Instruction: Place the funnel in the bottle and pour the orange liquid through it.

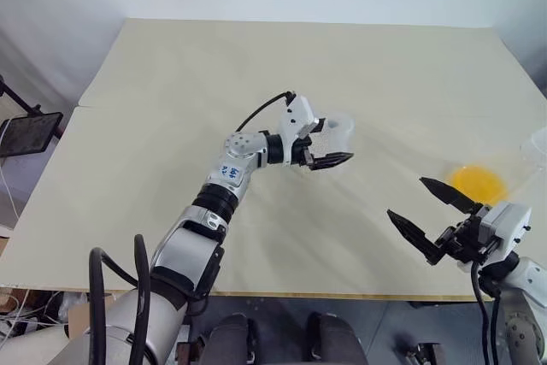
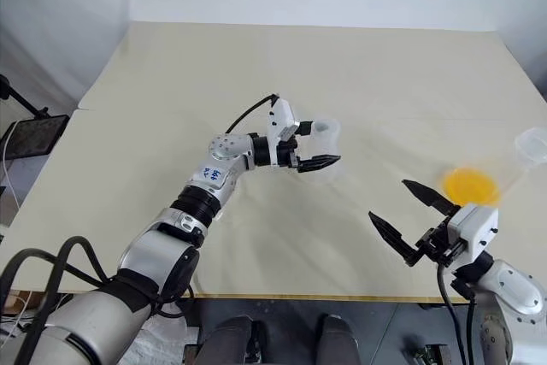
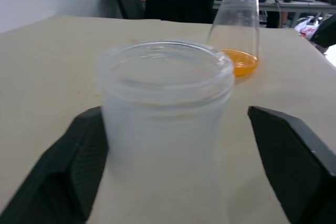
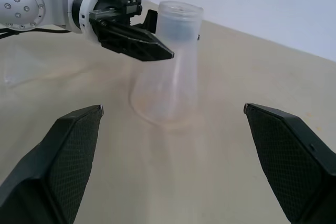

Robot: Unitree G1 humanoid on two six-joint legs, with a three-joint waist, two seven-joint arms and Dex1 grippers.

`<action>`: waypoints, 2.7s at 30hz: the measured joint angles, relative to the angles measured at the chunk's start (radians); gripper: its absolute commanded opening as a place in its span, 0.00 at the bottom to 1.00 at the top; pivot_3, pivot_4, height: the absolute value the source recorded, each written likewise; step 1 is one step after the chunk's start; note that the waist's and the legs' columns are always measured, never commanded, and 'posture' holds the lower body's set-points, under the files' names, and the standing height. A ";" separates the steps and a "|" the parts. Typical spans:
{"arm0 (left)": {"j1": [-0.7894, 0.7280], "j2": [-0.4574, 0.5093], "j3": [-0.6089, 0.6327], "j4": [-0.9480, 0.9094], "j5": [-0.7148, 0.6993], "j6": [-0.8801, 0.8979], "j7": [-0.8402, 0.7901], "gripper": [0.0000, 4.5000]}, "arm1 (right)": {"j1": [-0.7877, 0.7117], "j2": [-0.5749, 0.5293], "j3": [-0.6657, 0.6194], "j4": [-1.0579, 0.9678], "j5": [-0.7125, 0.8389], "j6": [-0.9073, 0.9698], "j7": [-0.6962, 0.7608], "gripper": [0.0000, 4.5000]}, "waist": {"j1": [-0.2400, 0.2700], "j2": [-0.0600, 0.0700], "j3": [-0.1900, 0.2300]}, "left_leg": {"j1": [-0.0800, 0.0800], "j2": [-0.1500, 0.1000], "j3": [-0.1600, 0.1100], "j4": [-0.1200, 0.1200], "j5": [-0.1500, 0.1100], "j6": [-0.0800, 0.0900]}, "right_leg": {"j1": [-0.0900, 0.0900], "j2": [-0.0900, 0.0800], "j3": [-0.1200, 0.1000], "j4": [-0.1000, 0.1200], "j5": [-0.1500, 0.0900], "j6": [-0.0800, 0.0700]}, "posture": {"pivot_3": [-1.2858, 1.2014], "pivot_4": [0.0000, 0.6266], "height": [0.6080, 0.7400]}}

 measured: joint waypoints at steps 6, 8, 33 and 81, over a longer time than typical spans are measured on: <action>0.073 0.081 0.012 -0.139 -0.008 0.023 -0.080 0.99 | -0.066 -0.002 0.019 0.030 0.000 0.000 0.006 1.00 | -0.003 0.000 0.000 | 0.000 0.000 -0.001 0.000 0.000 0.000 | 0.000 0.000 0.000 0.002 0.000 0.000 | 0.52 0.24 1.00; 0.110 0.128 0.024 -0.196 -0.014 0.040 -0.097 0.99 | -0.082 -0.004 0.032 0.050 0.000 0.000 0.015 1.00 | -0.004 0.000 0.000 | 0.000 0.000 -0.001 0.000 0.000 0.000 | -0.001 0.000 0.000 0.003 0.000 0.000 | 0.52 0.24 1.00; 1.202 0.500 0.688 -1.113 -0.298 0.301 -0.004 0.99 | -0.423 -0.115 0.309 0.262 -0.011 0.058 0.440 1.00 | -0.022 0.000 0.000 | 0.001 0.005 -0.008 0.001 0.000 0.000 | 0.003 -0.003 -0.003 0.003 0.000 0.000 | 0.52 0.24 1.00; 0.405 0.667 0.320 -1.038 -0.585 1.010 0.121 0.01 | -0.148 0.000 0.109 0.112 0.007 0.017 0.125 1.00 | -0.002 0.000 -0.001 | 0.003 0.002 -0.010 0.001 0.000 -0.002 | 0.005 -0.003 -0.003 0.005 0.000 -0.001 | 0.52 0.24 1.00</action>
